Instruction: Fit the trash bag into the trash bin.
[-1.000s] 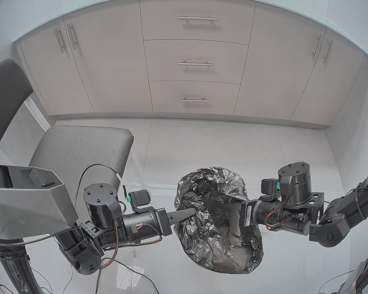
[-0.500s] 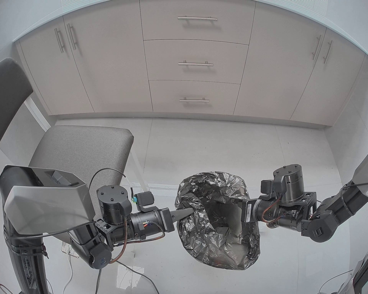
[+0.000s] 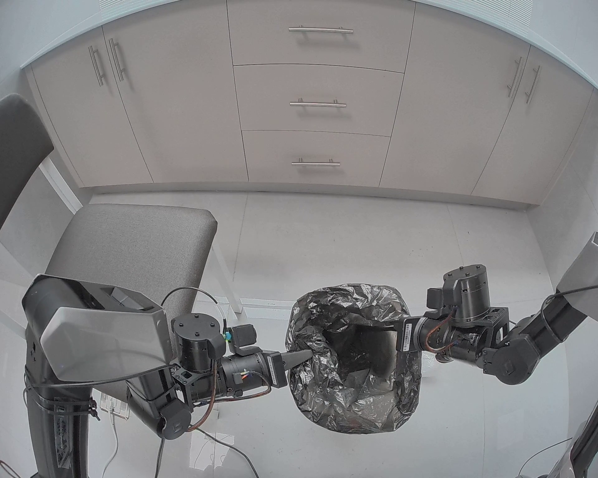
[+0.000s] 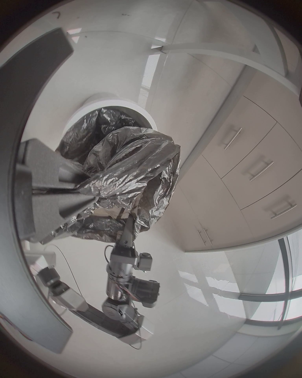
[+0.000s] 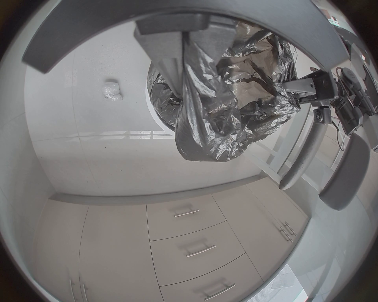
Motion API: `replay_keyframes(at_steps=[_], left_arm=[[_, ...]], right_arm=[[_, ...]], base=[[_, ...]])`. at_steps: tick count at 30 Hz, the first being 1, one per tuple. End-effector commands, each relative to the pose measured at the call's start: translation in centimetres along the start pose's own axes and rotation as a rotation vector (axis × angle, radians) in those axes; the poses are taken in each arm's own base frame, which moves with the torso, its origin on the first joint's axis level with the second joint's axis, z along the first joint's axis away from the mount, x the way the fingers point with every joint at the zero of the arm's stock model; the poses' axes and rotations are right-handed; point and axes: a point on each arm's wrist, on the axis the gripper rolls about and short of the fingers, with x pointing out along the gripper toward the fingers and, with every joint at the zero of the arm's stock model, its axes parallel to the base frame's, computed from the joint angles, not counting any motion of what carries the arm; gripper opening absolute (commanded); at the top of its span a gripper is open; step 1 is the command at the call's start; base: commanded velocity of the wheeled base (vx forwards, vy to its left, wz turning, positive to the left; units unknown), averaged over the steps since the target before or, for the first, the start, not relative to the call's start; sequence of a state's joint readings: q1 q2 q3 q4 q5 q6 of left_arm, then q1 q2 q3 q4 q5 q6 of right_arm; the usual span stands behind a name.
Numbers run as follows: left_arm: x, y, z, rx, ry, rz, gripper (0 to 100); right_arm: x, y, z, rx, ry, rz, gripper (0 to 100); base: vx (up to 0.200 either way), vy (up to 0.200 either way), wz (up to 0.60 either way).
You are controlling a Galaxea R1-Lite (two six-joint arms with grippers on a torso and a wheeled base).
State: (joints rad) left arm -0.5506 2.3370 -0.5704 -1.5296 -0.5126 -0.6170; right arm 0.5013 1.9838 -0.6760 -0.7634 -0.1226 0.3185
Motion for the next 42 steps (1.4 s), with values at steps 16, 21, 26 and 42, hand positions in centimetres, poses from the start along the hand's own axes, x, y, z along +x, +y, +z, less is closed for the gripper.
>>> replay_keyframes(at_steps=[16, 21, 26, 42], left_arm=[[2.4, 5.1, -0.3, 0.037, -0.105, 0.339, 0], [3.5, 6.2, -0.3, 0.088, -0.130, 0.501, 0], [3.9, 5.8, -0.8, 0.108, -0.120, 0.500, 0], [4.0, 4.9, -1.1, 0.107, -0.110, 0.484, 0]], right_arm=[[5.4, -2.0, -4.0, -0.039, -0.137, -0.007, 0], [6.1, -2.1, -4.5, -0.039, -0.145, -0.027, 0], [6.4, -2.5, -4.6, -0.033, -0.145, -0.038, 0], [7.7, -4.7, -5.5, -0.083, -0.126, -0.098, 0]], base=[[0.000, 0.000, 0.00], [0.000, 0.000, 0.00], [0.000, 0.000, 0.00], [0.000, 0.000, 0.00]])
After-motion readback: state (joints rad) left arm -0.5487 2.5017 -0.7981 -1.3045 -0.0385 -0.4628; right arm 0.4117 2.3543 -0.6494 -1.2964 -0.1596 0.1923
